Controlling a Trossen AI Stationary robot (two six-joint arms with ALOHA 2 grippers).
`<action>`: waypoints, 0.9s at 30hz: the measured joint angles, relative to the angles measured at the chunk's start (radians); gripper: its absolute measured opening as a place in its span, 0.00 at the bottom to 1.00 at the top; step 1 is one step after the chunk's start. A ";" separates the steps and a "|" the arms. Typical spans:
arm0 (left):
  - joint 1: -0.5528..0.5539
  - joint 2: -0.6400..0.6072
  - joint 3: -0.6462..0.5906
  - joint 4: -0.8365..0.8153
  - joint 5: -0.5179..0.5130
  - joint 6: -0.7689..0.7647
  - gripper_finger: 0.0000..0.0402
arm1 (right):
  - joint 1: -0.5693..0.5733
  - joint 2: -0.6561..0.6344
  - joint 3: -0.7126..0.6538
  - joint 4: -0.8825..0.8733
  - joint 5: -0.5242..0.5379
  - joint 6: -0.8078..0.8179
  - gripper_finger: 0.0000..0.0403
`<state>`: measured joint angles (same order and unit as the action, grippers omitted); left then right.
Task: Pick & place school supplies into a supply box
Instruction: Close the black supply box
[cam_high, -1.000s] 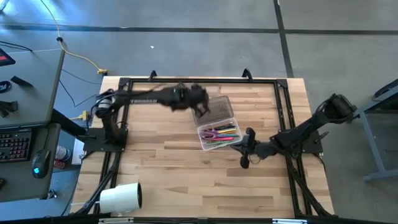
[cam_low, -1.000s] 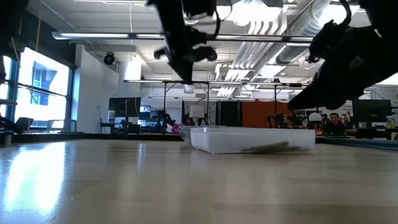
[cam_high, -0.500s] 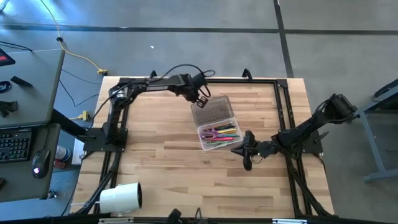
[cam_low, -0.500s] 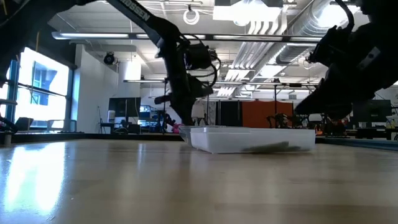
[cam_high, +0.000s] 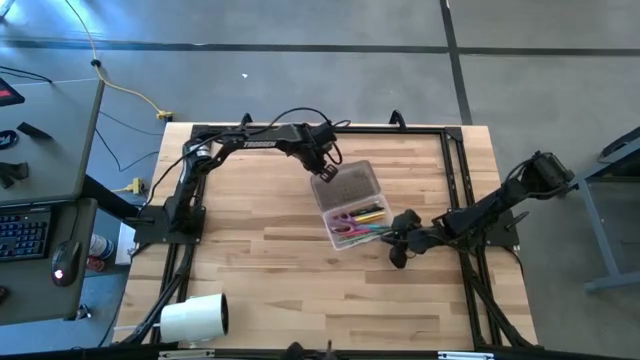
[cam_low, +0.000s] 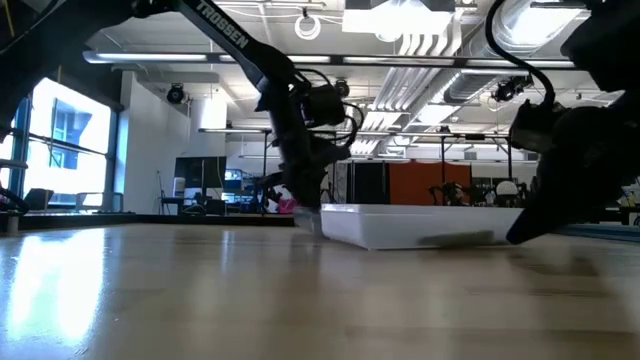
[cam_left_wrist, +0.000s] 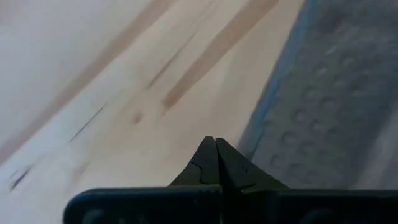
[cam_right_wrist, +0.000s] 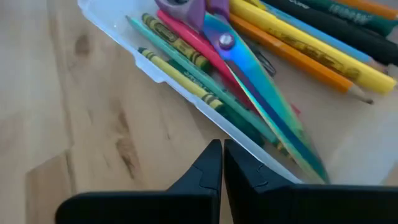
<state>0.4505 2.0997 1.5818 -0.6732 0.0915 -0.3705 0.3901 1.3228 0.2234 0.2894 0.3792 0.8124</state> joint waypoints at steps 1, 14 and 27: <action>-0.005 -0.003 0.001 0.017 0.014 0.000 0.05 | -0.004 0.000 0.000 0.002 -0.006 0.000 0.00; -0.063 -0.034 0.002 0.047 0.142 0.053 0.03 | -0.004 0.000 -0.001 0.019 -0.087 0.003 0.00; -0.162 -0.083 0.148 -0.089 0.176 0.052 0.03 | -0.002 -0.001 -0.001 0.005 -0.093 -0.002 0.00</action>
<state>0.2882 2.0165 1.7301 -0.7622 0.2677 -0.3183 0.3878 1.3220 0.2226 0.2942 0.2859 0.8108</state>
